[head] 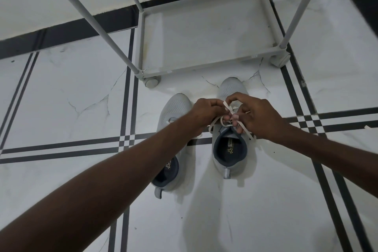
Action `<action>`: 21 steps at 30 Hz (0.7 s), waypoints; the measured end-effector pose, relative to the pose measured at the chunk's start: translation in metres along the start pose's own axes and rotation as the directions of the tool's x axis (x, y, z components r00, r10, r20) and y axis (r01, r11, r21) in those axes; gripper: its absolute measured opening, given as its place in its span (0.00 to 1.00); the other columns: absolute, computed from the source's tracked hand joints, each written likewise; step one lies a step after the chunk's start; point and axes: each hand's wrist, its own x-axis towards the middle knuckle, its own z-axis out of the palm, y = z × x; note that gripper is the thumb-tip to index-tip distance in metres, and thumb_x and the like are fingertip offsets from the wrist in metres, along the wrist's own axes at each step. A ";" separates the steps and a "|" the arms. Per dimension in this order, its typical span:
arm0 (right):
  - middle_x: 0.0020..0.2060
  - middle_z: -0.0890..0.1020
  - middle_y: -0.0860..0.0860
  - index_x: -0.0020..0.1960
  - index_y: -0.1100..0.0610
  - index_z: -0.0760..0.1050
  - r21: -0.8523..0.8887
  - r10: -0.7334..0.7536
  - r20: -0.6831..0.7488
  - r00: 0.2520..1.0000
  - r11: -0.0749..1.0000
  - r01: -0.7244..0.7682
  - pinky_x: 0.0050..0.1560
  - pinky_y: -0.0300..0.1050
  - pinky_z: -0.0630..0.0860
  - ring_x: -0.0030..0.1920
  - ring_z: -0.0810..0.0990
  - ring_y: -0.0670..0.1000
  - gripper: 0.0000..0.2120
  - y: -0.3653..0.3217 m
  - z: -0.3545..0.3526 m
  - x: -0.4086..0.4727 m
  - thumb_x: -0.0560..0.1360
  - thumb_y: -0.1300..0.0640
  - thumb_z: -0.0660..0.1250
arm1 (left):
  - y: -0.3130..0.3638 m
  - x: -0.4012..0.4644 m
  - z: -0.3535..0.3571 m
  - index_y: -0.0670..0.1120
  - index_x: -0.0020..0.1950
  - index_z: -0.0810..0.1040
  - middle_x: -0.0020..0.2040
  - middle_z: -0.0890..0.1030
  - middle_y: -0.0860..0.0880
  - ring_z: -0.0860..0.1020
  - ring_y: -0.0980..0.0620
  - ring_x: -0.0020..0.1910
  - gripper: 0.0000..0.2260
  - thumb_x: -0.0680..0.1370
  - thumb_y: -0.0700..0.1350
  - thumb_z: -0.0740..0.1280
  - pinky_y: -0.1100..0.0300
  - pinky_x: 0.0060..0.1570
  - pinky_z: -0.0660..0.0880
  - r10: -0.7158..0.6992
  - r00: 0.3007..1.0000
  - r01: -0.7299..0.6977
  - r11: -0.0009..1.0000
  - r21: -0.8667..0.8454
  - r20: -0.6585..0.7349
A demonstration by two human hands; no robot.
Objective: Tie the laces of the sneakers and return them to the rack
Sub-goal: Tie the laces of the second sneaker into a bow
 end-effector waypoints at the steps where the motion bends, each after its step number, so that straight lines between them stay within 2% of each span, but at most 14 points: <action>1: 0.32 0.84 0.54 0.55 0.47 0.75 0.019 0.010 -0.004 1.000 1.000 -0.010 0.32 0.44 0.81 0.29 0.84 0.53 0.15 0.000 0.000 0.001 0.77 0.66 0.64 | -0.001 -0.001 0.002 0.37 0.50 0.81 0.40 0.82 0.40 0.81 0.49 0.33 0.05 0.76 0.32 0.67 0.57 0.40 0.81 -0.019 0.999 0.020 0.999 -0.031 0.027; 3: 0.34 0.84 0.54 0.54 0.48 0.75 0.071 0.043 -0.005 0.999 0.997 -0.042 0.31 0.46 0.81 0.29 0.84 0.54 0.14 0.001 -0.001 0.003 0.76 0.66 0.67 | -0.003 -0.003 0.005 0.37 0.53 0.80 0.40 0.80 0.41 0.79 0.51 0.33 0.07 0.78 0.32 0.64 0.62 0.36 0.80 -0.058 0.994 0.067 0.992 -0.102 0.095; 6: 0.36 0.85 0.54 0.54 0.49 0.75 0.113 0.066 0.027 0.997 0.991 -0.069 0.33 0.49 0.82 0.30 0.85 0.55 0.13 0.005 -0.003 0.006 0.76 0.66 0.68 | -0.002 -0.006 0.004 0.38 0.54 0.79 0.41 0.79 0.43 0.78 0.52 0.37 0.08 0.81 0.34 0.61 0.64 0.41 0.79 -0.081 0.976 0.113 0.982 -0.153 0.203; 8: 0.38 0.85 0.55 0.56 0.50 0.74 0.138 0.064 0.075 0.995 0.988 -0.074 0.35 0.50 0.82 0.32 0.85 0.56 0.13 0.009 -0.006 0.007 0.76 0.66 0.67 | 0.000 -0.010 0.002 0.38 0.53 0.79 0.42 0.80 0.43 0.78 0.52 0.39 0.07 0.81 0.38 0.62 0.63 0.44 0.78 -0.084 0.960 0.133 0.976 -0.171 0.269; 13: 0.41 0.82 0.60 0.59 0.56 0.67 0.233 0.128 0.210 0.969 0.956 -0.176 0.38 0.46 0.79 0.36 0.82 0.54 0.14 0.013 -0.009 0.011 0.77 0.67 0.65 | 0.000 -0.011 0.007 0.38 0.56 0.79 0.41 0.79 0.44 0.75 0.55 0.33 0.08 0.80 0.41 0.65 0.66 0.36 0.75 -0.047 0.975 0.079 0.987 -0.139 0.217; 16: 0.41 0.81 0.62 0.58 0.59 0.65 0.315 0.175 0.224 0.959 0.918 -0.242 0.38 0.49 0.78 0.36 0.81 0.55 0.14 0.021 -0.015 0.013 0.77 0.68 0.65 | 0.002 -0.012 0.008 0.39 0.57 0.79 0.46 0.78 0.41 0.74 0.53 0.35 0.10 0.81 0.43 0.64 0.65 0.37 0.76 -0.019 0.978 0.045 0.991 -0.125 0.207; 18: 0.40 0.82 0.61 0.57 0.59 0.67 0.349 0.189 0.246 0.951 0.898 -0.269 0.41 0.52 0.77 0.36 0.81 0.56 0.13 0.026 -0.018 0.014 0.76 0.66 0.67 | 0.005 -0.013 0.005 0.37 0.56 0.79 0.46 0.78 0.39 0.76 0.52 0.36 0.12 0.80 0.44 0.65 0.62 0.39 0.77 0.033 0.981 -0.029 0.999 -0.024 0.192; 19: 0.41 0.82 0.62 0.57 0.60 0.68 0.349 0.196 0.259 0.946 0.894 -0.281 0.42 0.52 0.76 0.36 0.81 0.56 0.12 0.028 -0.018 0.014 0.76 0.65 0.68 | 0.008 -0.014 0.004 0.36 0.54 0.80 0.44 0.80 0.38 0.78 0.51 0.36 0.12 0.80 0.45 0.67 0.61 0.40 0.78 0.080 0.978 -0.097 0.992 0.082 0.193; 21: 0.41 0.83 0.62 0.56 0.62 0.69 0.341 0.211 0.284 0.935 0.889 -0.305 0.41 0.51 0.76 0.37 0.80 0.57 0.11 0.031 -0.017 0.015 0.77 0.65 0.67 | 0.016 -0.015 0.002 0.38 0.49 0.82 0.41 0.84 0.39 0.82 0.50 0.36 0.10 0.77 0.45 0.70 0.57 0.42 0.80 0.186 0.957 -0.258 0.897 0.360 0.222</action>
